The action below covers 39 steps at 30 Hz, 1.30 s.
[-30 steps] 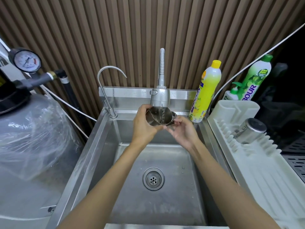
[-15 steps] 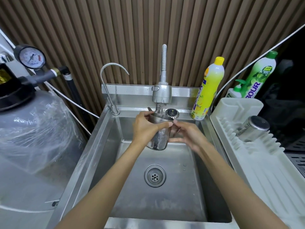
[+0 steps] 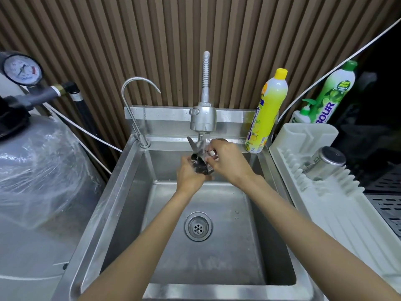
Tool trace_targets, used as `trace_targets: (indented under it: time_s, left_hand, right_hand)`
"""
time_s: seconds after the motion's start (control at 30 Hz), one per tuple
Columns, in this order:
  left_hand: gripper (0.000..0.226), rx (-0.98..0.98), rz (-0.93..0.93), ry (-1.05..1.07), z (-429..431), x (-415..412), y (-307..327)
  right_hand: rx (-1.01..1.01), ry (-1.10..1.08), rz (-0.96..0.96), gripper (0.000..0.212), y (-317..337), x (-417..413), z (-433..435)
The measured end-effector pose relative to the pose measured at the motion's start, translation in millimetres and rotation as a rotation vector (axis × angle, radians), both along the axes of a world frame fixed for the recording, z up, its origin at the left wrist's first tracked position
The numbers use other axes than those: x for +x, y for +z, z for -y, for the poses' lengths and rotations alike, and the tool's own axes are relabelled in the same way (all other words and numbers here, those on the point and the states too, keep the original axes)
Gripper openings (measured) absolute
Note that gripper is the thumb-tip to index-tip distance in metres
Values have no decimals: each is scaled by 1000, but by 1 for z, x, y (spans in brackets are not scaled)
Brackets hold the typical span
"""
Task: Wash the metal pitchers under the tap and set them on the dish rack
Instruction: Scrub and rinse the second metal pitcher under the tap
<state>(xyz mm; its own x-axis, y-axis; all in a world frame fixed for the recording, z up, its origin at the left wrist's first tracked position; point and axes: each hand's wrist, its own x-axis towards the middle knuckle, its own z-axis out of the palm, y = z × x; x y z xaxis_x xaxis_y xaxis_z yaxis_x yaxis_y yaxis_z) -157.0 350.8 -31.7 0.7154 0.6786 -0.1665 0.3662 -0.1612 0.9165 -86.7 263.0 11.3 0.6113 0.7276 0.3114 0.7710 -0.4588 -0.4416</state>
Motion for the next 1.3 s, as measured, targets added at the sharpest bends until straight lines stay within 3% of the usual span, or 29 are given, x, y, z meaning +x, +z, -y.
trace_targets:
  time_s: [0.13,0.27,0.43,0.63,0.7,0.8,0.83,0.97,1.13,1.3]
  left_hand:
    - [62,21,-59,1,-1,0,-14]
    - [52,-22,-92,-2,-6,-3,-19]
    - [61,-95,-1,14,-13,-10,-25]
    - [65,-147,101,-61,-12,-17,-24]
    - [76,-158,124,-127,-13,-19,-22]
    - [85,-144,170,-143,-15,-20,-16]
    - [84,-146,190,-147,-15,-19,-14]
    - [79,-1,321,-119,-14,-11,-3]
    - [75,220,414,-92,-16,-5,22]
    - [76,375,371,-170,-18,-13,34]
  right_hand:
    - [-174,40,149,22,-8,-11,-6]
    - [-210,78,201,21,-24,-14,-9]
    - [-167,139,247,25,-35,-17,-4]
    - [78,204,282,21,-47,-17,6]
    - [230,89,115,22,-46,-15,7]
    - [482,-147,-305,10,-36,-7,9]
    - [563,-179,-470,15,-33,-4,11]
    - [915,-31,-1125,30,-31,5,16]
    - [1084,167,-1385,44,-25,11,12]
    - [1145,254,-1656,21,-36,5,10]
